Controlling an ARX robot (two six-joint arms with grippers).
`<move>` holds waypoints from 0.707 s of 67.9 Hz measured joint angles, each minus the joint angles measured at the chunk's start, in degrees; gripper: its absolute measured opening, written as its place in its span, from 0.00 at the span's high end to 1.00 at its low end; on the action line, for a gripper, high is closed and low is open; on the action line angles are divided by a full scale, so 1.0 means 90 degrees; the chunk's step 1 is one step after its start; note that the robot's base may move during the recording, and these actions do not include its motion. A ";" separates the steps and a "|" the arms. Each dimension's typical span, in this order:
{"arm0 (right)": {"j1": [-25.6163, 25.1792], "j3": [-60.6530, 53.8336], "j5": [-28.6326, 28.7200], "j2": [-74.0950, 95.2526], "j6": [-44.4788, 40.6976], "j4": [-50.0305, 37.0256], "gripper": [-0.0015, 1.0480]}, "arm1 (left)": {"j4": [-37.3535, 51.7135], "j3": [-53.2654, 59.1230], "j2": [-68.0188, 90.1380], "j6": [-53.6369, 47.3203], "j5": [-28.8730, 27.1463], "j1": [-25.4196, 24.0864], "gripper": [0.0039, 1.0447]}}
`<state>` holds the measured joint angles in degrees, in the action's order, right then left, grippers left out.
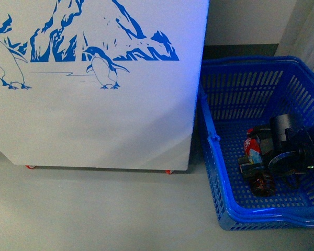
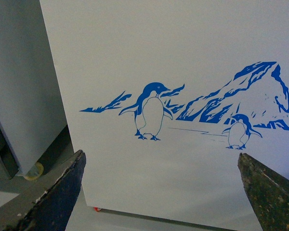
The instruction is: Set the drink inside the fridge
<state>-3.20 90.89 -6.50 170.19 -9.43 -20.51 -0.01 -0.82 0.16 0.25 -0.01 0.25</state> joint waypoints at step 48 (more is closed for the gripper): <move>-0.0051 0.0058 0.0469 0.0136 0.1282 0.0185 0.07 | 0.0000 0.0000 0.0000 0.0000 0.0000 0.0000 0.08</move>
<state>-3.66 91.42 -2.28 171.41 2.11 -18.85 -0.01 -0.82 0.16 0.25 -0.01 0.25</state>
